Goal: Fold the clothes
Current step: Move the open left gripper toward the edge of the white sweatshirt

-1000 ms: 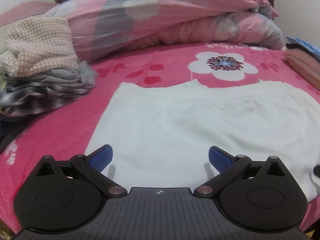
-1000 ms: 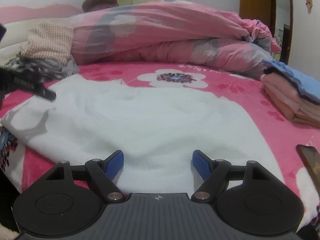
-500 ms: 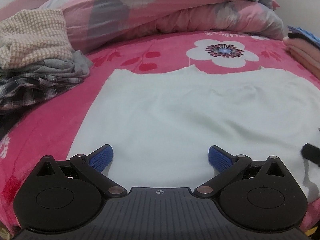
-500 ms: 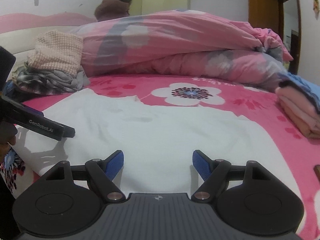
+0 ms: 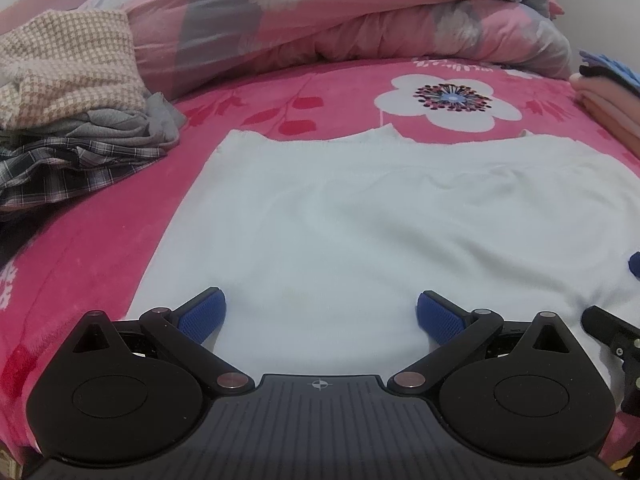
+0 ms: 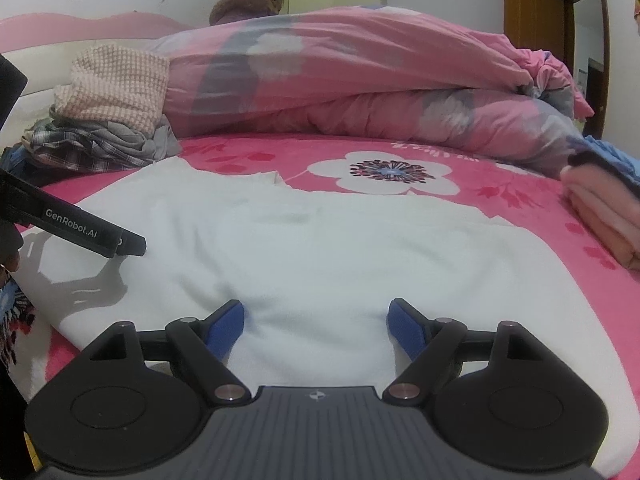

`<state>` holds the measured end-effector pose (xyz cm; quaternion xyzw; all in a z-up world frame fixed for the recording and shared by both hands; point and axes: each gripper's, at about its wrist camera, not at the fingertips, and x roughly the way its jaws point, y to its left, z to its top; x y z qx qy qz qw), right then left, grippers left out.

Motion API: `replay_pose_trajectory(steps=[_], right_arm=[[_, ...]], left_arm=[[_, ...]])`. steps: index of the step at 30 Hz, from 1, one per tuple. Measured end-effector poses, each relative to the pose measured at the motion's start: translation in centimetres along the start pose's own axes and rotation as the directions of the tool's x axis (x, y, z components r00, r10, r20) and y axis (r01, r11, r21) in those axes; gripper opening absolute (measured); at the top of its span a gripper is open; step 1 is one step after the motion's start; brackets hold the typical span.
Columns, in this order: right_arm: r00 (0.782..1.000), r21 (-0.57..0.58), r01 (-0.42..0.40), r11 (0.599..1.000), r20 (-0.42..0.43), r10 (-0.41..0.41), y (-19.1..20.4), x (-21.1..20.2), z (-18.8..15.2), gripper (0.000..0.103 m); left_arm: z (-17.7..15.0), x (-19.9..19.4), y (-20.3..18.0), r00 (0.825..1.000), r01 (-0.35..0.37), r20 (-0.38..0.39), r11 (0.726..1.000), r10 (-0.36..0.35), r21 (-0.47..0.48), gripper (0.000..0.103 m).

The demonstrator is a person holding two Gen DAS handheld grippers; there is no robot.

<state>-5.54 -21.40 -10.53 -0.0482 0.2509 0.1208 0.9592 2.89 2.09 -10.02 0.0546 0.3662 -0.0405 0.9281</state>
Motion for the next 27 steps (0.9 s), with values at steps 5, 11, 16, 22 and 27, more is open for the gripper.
replay_pose_trajectory(steps=[5,11,16,22,27], right_arm=[[1.000,-0.002,0.000,1.000,0.001,0.000,0.1,0.1,-0.1,0.086],[1.000,-0.006,-0.003,1.000,0.000,0.003,0.1,0.2,-0.1,0.087],[1.000,-0.016,-0.012,1.000,-0.009,0.012,0.0,0.2,0.2,0.088],[1.000,-0.023,0.000,1.000,0.020,0.000,-0.5,-0.5,1.8,0.088],[0.999,-0.003,0.039,0.999,0.031,-0.039,-1.8,-0.1,3.2,0.088]], left_arm=[[0.0,0.1,0.0,1.000,0.000,-0.003,1.000,0.000,0.000,0.103],[0.3,0.3,-0.2,0.999,-0.017,-0.030,1.000,0.017,0.000,0.103],[0.7,0.4,-0.5,0.997,-0.040,-0.062,0.999,0.040,-0.004,0.103],[1.1,0.4,-0.9,0.993,-0.071,-0.094,0.997,0.070,-0.007,0.103],[1.3,0.3,-1.4,0.990,-0.099,-0.105,0.995,0.099,0.003,0.103]])
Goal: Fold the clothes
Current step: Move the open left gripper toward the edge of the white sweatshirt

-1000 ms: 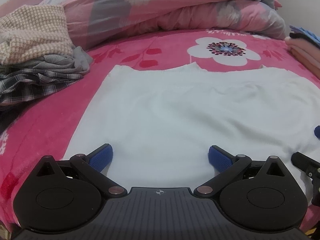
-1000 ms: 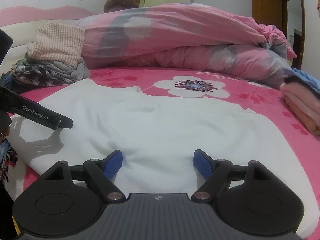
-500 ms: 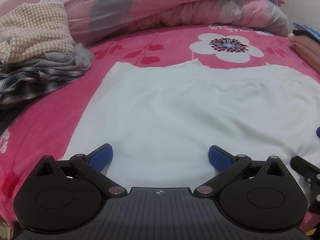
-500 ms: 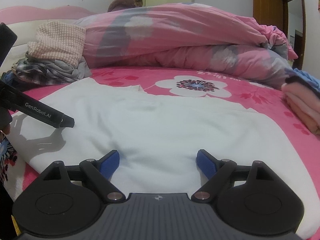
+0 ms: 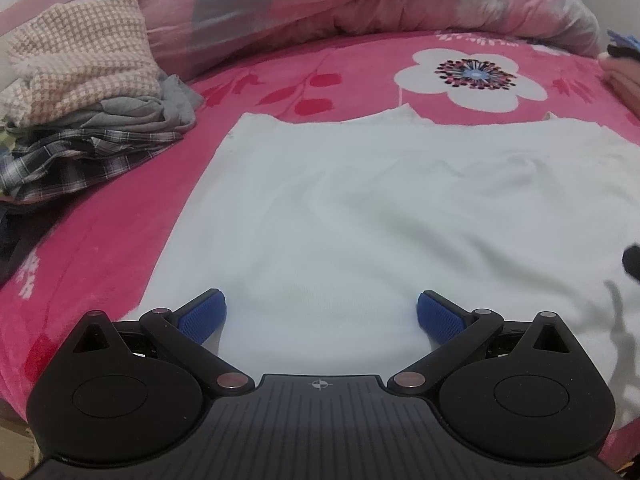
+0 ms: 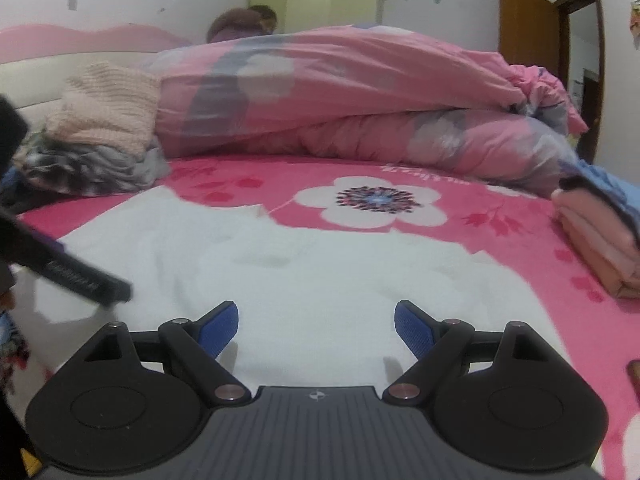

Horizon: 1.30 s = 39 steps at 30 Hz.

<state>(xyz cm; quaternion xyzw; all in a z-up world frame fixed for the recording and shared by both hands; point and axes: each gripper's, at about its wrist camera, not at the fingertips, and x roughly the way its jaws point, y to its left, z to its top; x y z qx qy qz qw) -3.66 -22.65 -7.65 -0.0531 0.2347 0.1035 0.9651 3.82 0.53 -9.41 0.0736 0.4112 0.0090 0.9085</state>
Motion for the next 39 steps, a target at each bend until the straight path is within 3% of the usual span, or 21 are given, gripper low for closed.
replay_pose_trajectory(steps=[10,24,29,39], right_arm=[[0.995,0.060,0.055,0.997,-0.091,-0.050,-1.9,3.5,-1.0,0.088],[0.999,0.135,0.029,0.990,-0.044,-0.023,-1.4,4.2,1.6,0.088],[0.994,0.139,0.034,0.990,-0.111,-0.019,-0.9,6.6,0.2,0.090],[0.994,0.087,0.054,0.995,-0.098,-0.045,0.1,6.9,-0.4,0.095]], left_arm=[[0.2,-0.1,-0.3,1.000,-0.024,-0.012,1.000,0.024,-0.005,0.103],[0.1,-0.2,-0.8,0.999,-0.049,-0.003,0.999,0.049,0.014,0.103],[0.0,-0.2,-0.9,0.998,-0.055,0.007,0.998,0.055,0.020,0.103],[-0.5,-0.1,0.1,0.999,-0.001,0.036,1.000,0.001,-0.004,0.103]])
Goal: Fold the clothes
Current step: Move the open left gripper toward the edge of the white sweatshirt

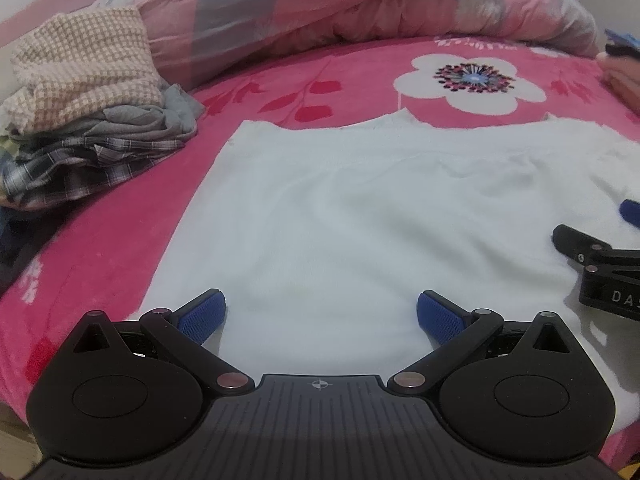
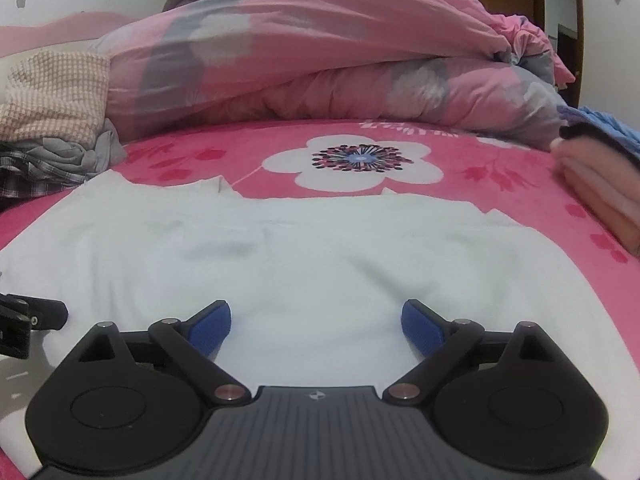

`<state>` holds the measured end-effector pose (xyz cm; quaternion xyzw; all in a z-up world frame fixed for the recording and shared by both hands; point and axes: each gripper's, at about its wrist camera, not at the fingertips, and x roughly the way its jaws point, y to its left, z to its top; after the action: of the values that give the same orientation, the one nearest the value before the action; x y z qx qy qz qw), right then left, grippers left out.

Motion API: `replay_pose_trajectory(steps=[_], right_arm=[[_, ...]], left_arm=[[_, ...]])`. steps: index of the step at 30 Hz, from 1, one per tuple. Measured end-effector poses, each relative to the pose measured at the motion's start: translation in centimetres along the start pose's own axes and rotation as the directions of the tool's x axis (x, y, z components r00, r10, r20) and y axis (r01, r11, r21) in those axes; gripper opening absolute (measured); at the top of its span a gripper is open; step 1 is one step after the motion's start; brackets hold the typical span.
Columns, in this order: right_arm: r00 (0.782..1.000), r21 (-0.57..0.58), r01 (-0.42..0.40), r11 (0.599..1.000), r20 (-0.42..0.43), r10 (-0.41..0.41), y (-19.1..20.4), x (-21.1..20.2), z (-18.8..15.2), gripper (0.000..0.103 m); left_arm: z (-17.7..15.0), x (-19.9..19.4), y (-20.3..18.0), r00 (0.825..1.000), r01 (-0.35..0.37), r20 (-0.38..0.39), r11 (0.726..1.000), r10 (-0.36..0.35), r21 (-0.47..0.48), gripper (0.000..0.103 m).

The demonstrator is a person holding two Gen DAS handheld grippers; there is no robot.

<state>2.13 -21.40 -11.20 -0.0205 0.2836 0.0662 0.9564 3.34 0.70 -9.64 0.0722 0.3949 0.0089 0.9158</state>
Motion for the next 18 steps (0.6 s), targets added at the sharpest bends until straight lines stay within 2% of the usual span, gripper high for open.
replay_pose_trajectory(steps=[3,7,9,14,16,18], right_arm=[[1.000,0.002,-0.003,1.000,0.004,0.003,-0.1,0.0,0.0,0.096],[1.000,0.006,-0.009,1.000,0.009,0.009,-0.2,0.0,-0.1,0.096],[1.000,0.008,-0.011,1.000,0.013,0.011,-0.2,-0.1,-0.2,0.096],[1.000,0.012,-0.019,1.000,0.021,0.019,-0.3,-0.1,-0.3,0.096],[0.999,0.014,-0.023,1.000,0.025,0.022,-0.3,-0.2,-0.4,0.097],[0.999,0.014,-0.026,1.000,0.027,0.025,-0.3,-0.2,-0.4,0.097]], left_arm=[[-0.6,-0.8,1.0,0.999,0.022,0.025,0.999,-0.021,-0.025,0.103],[-1.9,-3.2,2.5,0.996,0.018,0.084,0.999,-0.022,0.038,0.103],[-2.6,-4.2,3.8,0.997,0.013,0.080,1.000,-0.015,0.028,0.103],[-4.8,-5.6,8.4,0.999,0.030,0.032,0.994,-0.027,-0.105,0.103],[-5.8,-5.7,9.8,0.999,0.035,0.014,0.985,-0.033,-0.170,0.103],[-7.0,-5.7,10.5,0.997,0.078,0.008,0.967,-0.078,-0.241,0.103]])
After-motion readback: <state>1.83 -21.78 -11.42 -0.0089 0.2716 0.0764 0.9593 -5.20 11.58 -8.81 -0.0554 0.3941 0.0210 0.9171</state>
